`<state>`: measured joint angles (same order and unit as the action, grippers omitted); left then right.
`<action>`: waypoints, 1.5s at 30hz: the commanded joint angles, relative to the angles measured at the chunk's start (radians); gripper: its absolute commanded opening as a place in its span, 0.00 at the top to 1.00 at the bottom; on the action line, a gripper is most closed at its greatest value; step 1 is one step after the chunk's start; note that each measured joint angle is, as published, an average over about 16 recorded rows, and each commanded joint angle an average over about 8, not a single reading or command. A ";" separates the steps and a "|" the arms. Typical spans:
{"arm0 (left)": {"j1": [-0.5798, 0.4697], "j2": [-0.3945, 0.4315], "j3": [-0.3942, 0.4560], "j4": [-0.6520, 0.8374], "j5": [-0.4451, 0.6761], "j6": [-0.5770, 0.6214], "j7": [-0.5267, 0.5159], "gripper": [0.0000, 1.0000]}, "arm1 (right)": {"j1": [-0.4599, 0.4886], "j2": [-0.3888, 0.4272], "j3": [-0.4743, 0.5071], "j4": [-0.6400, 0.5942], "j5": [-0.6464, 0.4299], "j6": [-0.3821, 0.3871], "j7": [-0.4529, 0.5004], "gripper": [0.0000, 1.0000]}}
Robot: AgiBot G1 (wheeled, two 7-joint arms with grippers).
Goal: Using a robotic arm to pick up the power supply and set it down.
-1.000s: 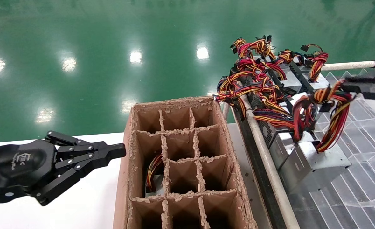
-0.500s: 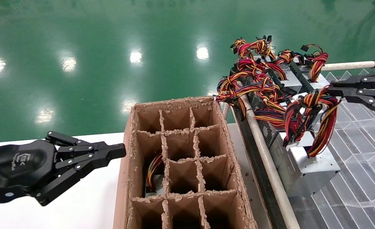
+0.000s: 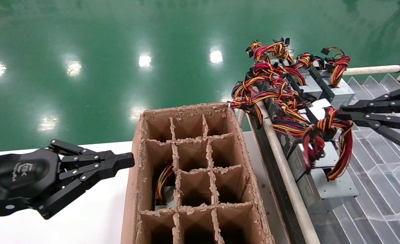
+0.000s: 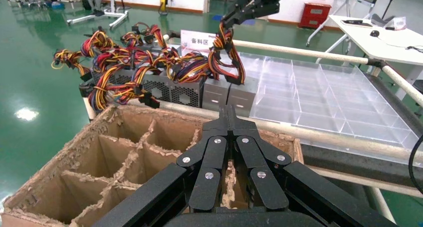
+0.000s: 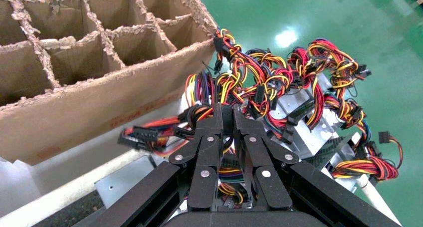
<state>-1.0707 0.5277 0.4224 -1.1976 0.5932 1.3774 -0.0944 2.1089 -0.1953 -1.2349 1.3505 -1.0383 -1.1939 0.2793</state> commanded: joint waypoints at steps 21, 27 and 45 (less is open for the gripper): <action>0.000 0.000 0.000 0.000 0.000 0.000 0.000 1.00 | 0.058 -0.067 0.019 0.003 -0.041 -0.043 0.054 0.00; 0.000 0.000 0.000 0.000 0.000 0.000 0.000 1.00 | 0.042 -0.078 0.039 0.001 0.051 -0.018 0.007 0.00; 0.000 0.000 0.000 0.000 0.000 0.000 0.000 0.09 | -0.227 -0.166 0.270 -0.016 0.122 -0.088 -0.028 0.00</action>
<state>-1.0707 0.5277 0.4224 -1.1976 0.5932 1.3774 -0.0944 1.8828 -0.3612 -0.9658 1.3347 -0.9165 -1.2818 0.2517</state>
